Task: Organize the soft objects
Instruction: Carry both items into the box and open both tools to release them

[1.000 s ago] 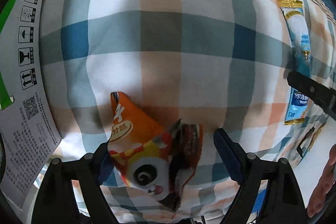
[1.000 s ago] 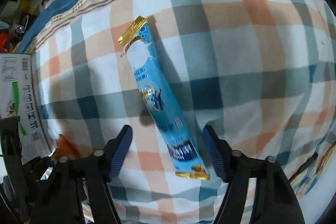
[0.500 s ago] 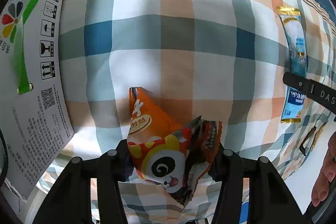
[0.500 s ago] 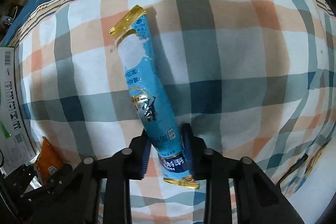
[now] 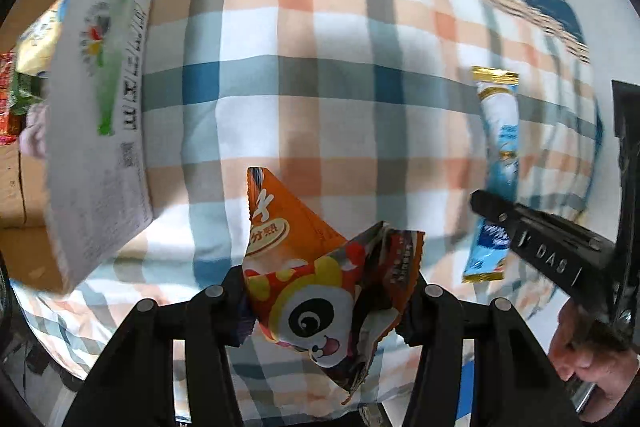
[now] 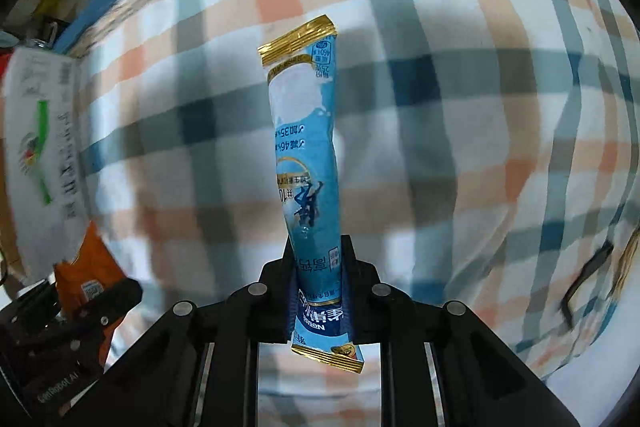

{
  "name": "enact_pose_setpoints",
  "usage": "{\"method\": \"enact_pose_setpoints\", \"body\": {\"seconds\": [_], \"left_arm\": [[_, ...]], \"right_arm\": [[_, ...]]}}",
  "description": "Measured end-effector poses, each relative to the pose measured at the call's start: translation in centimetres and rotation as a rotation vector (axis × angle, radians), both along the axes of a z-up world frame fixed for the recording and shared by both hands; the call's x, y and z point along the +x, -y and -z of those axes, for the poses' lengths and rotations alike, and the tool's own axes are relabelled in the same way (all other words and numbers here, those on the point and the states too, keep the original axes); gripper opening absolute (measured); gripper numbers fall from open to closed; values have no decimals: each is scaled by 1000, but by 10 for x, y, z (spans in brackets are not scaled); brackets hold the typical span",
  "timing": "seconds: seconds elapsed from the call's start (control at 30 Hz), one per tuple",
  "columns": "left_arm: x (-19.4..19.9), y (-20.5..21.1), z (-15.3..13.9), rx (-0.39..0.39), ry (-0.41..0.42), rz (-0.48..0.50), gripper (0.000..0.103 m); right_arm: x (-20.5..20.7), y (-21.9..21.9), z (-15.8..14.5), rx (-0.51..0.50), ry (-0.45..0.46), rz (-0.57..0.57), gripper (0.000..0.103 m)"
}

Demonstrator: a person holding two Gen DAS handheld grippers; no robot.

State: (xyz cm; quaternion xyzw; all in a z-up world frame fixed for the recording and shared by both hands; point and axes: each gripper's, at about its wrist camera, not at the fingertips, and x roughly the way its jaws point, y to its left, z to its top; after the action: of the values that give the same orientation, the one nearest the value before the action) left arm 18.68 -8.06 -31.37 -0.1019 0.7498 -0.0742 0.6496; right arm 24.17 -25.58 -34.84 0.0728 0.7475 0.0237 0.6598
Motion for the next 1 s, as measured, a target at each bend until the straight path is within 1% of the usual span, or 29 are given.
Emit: {"method": "enact_pose_setpoints", "body": {"seconds": [0.07, 0.2, 0.23, 0.33, 0.37, 0.43, 0.47, 0.5, 0.57, 0.63, 0.67, 0.77, 0.8, 0.9, 1.0], "left_arm": [[-10, -9, -16, -23, 27, 1, 50], [-29, -40, -51, -63, 84, -5, 50], [-22, -46, -60, -72, 96, -9, 50], [-35, -79, -92, -96, 152, -28, 50], [-27, -87, -106, -97, 171, -37, 50], [-31, -103, -121, -100, 200, -48, 50], [-33, -120, -132, -100, 220, -64, 50], [-37, -135, -139, -102, 235, -75, 50], [-40, -159, -148, -93, 259, -98, 50], [-36, -180, -149, -84, 272, -120, 50], [-35, -200, -151, -78, 278, -142, 50], [-27, -233, -148, -52, 285, -187, 50], [-24, -253, -146, -34, 285, -210, 50], [-15, -292, -136, -8, 272, -260, 50], [-4, -323, -120, 22, 249, -294, 50]], "right_arm": [[-12, -8, -16, 31, 22, 5, 19], [-32, -26, -51, 85, 78, -8, 19], [-35, -31, -60, 95, 92, -13, 19], [-42, -62, -93, 130, 142, -37, 19], [-42, -70, -102, 141, 157, -45, 19], [-45, -91, -120, 159, 183, -72, 19], [-46, -103, -128, 170, 194, -84, 19], [-47, -122, -138, 184, 208, -106, 19], [-48, -142, -154, 199, 225, -130, 19], [-51, -178, -163, 220, 236, -158, 19], [-51, -195, -167, 229, 241, -168, 19], [-48, -238, -171, 258, 237, -188, 19], [-47, -250, -171, 263, 235, -195, 19], [-40, -291, -164, 251, 228, -213, 19], [-34, -319, -152, 252, 205, -210, 19]]}}
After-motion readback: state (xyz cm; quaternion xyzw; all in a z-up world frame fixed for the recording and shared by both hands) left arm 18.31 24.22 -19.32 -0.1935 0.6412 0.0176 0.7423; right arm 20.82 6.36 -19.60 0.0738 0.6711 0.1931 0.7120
